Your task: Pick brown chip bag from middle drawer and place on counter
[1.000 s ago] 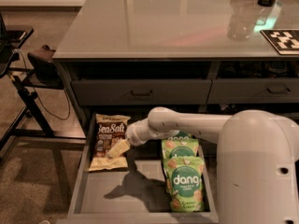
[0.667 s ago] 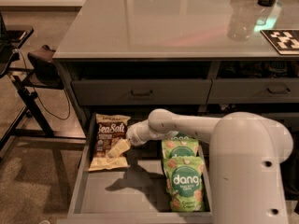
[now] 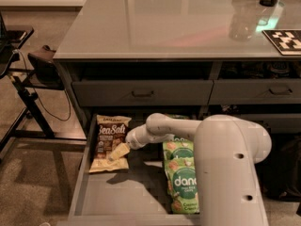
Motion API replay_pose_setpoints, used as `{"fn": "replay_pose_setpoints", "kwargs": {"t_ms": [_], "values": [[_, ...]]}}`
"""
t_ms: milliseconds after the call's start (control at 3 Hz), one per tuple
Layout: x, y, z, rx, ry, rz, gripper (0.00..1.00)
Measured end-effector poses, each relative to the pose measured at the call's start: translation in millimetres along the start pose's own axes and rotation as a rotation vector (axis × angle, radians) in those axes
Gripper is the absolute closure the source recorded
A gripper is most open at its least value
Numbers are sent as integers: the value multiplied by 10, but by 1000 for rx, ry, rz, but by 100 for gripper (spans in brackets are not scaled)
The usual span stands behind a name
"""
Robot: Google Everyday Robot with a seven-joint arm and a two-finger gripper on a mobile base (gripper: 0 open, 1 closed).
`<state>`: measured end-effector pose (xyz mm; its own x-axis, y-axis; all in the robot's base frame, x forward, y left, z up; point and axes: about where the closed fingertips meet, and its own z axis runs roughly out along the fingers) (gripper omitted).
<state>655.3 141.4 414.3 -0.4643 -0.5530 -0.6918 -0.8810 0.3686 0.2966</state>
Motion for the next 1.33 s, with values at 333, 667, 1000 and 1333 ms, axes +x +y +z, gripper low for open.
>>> {"fn": "replay_pose_setpoints", "kwargs": {"t_ms": [333,667,1000,1333], "values": [[150,-94,195,-12,20,31,0],[216,-161,357,-17,23,46,0],[118,-113,424,-10,2,30,0],[117,-112,426,-10,2,30,19]]}}
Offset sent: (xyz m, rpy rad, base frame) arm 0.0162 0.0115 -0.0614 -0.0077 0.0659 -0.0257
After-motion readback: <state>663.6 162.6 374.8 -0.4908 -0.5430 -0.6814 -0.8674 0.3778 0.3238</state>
